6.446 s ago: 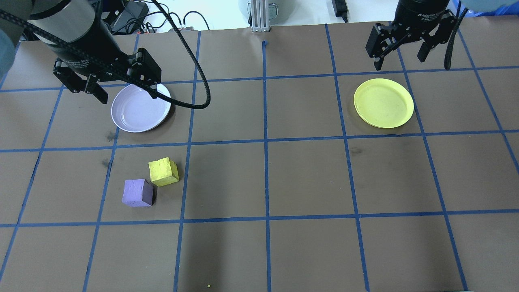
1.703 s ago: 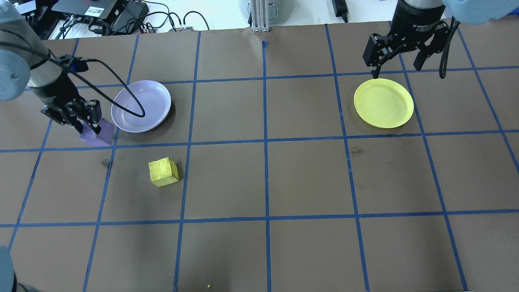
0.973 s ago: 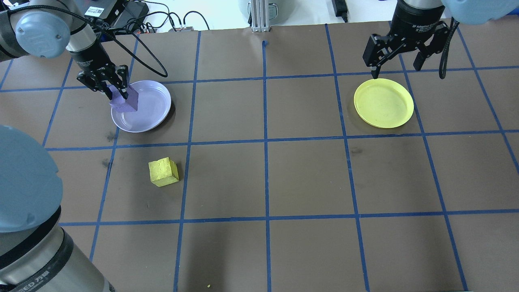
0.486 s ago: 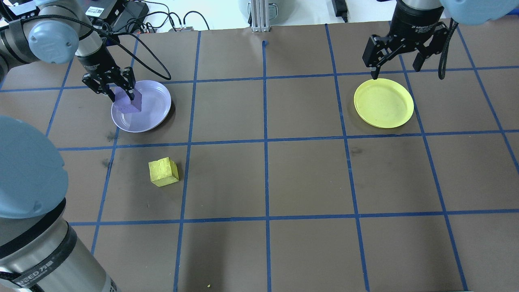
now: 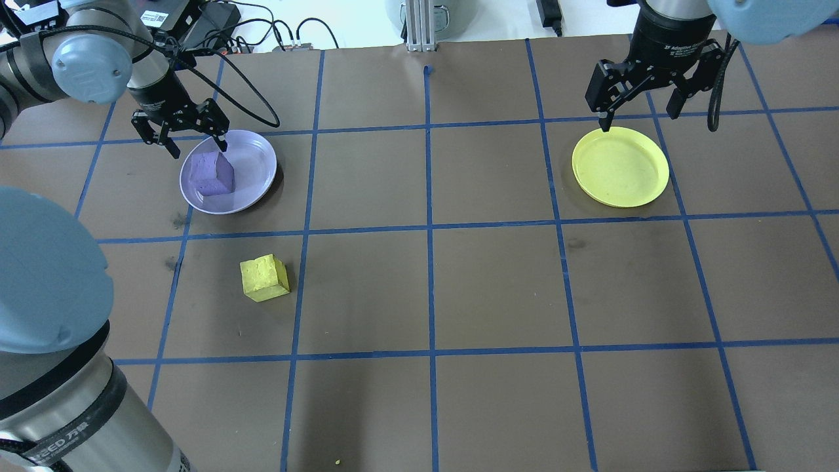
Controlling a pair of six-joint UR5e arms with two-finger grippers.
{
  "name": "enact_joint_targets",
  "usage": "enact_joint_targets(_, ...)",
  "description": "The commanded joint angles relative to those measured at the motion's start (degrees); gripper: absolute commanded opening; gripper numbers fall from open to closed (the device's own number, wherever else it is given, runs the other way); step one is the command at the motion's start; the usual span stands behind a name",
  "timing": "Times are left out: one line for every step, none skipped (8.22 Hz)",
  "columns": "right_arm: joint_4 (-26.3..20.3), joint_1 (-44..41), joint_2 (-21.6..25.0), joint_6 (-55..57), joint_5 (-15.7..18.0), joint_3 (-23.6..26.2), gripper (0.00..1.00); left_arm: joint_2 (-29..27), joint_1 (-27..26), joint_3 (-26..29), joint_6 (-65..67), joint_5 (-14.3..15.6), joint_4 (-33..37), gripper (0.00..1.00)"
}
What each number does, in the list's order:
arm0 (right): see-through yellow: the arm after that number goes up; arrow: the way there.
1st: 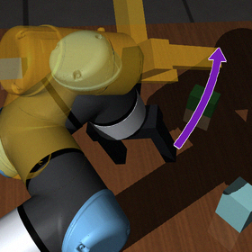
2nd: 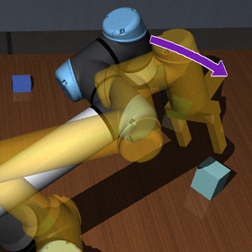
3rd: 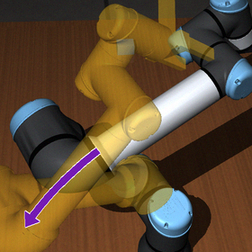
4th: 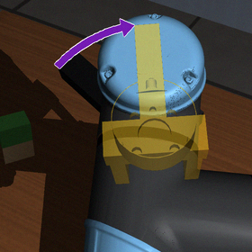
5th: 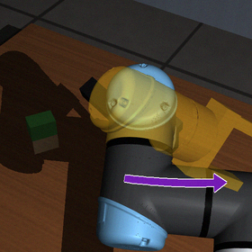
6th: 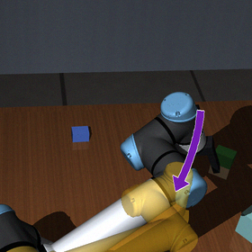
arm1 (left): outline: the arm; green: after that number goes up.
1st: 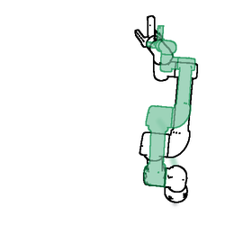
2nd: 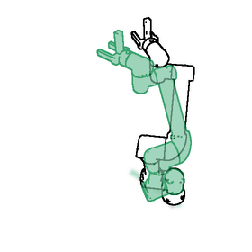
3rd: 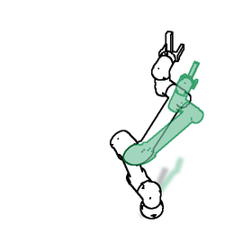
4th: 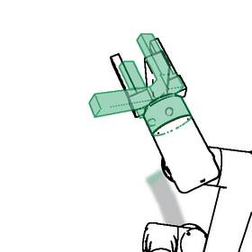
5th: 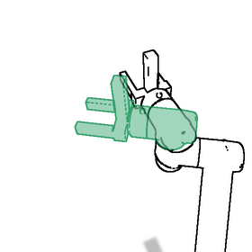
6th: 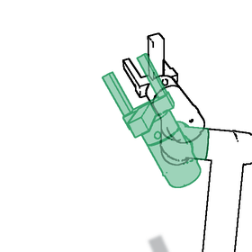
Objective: Sort blocks by color into plates
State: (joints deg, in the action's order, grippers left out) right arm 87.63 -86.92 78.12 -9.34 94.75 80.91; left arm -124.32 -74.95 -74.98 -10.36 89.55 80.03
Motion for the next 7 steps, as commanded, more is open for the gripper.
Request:
enact_joint_targets(0.3, 0.0, 0.0, 0.0, 0.0, 0.1, 1.0, 8.2, -2.2, -0.9, 2.3, 0.1, 2.2, 1.0)
enact_joint_targets(0.3, 0.0, 0.0, 0.0, 0.0, 0.0, 1.0, 12.3, -4.1, -3.8, 6.8, 0.3, 4.4, 1.0)
enact_joint_targets(0.3, 0.0, 0.0, 0.0, 0.0, 0.1, 1.0, 16.0, -5.5, -9.9, 12.2, 0.2, 4.5, 1.0)
enact_joint_targets(0.3, 0.0, 0.0, -0.1, 0.0, 0.1, 1.0, 18.5, -5.6, -19.1, 17.3, -0.3, 1.6, 1.0)
enact_joint_targets(0.3, 0.0, 0.0, 0.0, 0.0, 0.1, 1.0, 20.7, -6.3, -26.8, 25.7, -1.1, -6.9, 1.0)
enact_joint_targets(0.3, 0.0, 0.0, -0.1, 0.0, 0.1, 1.0, 21.0, -6.3, -31.4, 26.7, -1.1, -11.2, 1.0)
enact_joint_targets(0.3, 0.0, -0.1, 0.0, 0.0, 0.1, 1.0, 21.5, -6.4, -32.9, 28.2, -1.1, -11.4, 1.0)
